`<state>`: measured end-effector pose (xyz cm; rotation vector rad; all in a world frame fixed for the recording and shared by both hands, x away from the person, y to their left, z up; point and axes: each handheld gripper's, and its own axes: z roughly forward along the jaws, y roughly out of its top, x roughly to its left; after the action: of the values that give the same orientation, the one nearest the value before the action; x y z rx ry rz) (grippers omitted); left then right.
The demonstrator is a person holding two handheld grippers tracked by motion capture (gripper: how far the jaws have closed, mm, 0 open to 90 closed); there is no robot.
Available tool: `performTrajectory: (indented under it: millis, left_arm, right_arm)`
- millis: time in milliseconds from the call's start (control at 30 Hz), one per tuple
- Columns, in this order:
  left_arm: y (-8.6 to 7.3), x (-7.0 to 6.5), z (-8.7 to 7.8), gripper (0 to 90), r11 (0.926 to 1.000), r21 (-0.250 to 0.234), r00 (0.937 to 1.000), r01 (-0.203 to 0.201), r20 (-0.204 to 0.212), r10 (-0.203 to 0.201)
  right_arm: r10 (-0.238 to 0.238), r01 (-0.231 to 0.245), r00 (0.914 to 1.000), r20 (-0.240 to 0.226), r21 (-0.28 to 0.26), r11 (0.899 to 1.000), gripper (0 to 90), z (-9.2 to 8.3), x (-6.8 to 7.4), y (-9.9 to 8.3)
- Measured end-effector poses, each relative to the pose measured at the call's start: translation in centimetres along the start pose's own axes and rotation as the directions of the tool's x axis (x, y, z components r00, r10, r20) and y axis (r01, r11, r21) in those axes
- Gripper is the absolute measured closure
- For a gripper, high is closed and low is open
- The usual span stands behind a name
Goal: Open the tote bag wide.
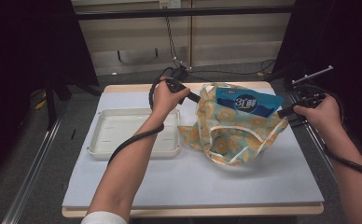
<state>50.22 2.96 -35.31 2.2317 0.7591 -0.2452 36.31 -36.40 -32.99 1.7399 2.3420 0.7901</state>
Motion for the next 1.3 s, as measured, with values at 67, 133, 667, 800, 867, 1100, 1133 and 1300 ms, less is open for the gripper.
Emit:
performTrajectory:
  millis: [67,133,667,800,867,1100,1133,1300]
  left_arm:
    - [-0.3,0.4,0.2,90.0,0.9999,0.007,0.9999,0.011,-0.008,-0.011]
    - [-0.5,0.7,0.4,90.0,0.9998,0.012,0.9998,0.018,-0.012,-0.018]
    - [-2.2,2.7,0.6,90.0,0.9976,0.021,0.997,0.066,-0.041,-0.065]
    - [-2.4,2.6,0.7,90.0,0.9969,0.011,0.9968,0.078,-0.017,-0.078]
    - [-2.3,2.4,0.6,90.0,0.9978,0.018,0.9979,0.063,-0.016,-0.063]
    - [-2.0,1.6,0.4,90.0,0.9989,0.01,0.9989,0.045,-0.012,-0.045]
    - [-1.9,1.5,0.4,90.0,0.9991,0.006,0.9991,0.042,-0.011,-0.042]
    - [-1.7,1.4,0.5,90.0,0.9994,0.011,0.9995,0.032,-0.007,-0.032]
  right_arm:
    - [0.001,-0.001,1.0,0.005,-0.002,1.0,90.0,0.3,-0.2,-0.2]
    - [0.003,-0.003,1.0,0.002,0.0,1.0,90.0,0.5,-0.3,-0.4]
    - [0.02,-0.02,0.9997,0.01,0.025,0.999,90.0,1.8,-0.7,-1.3]
    - [0.014,-0.014,0.9999,-0.006,0.012,1.0,85.0,1.7,-0.6,-1.2]
    - [0.002,-0.002,1.0,0.001,-0.001,1.0,80.2,1.5,-0.6,-1.2]
    - [-0.015,0.015,0.9997,-0.017,-0.017,1.0,64.3,0.8,0.0,-0.7]
    - [-0.011,0.011,0.9999,-0.009,-0.017,1.0,62.1,0.7,0.1,-0.6]
    - [-0.022,0.022,0.9995,-0.022,-0.024,0.999,55.0,0.9,0.4,0.0]
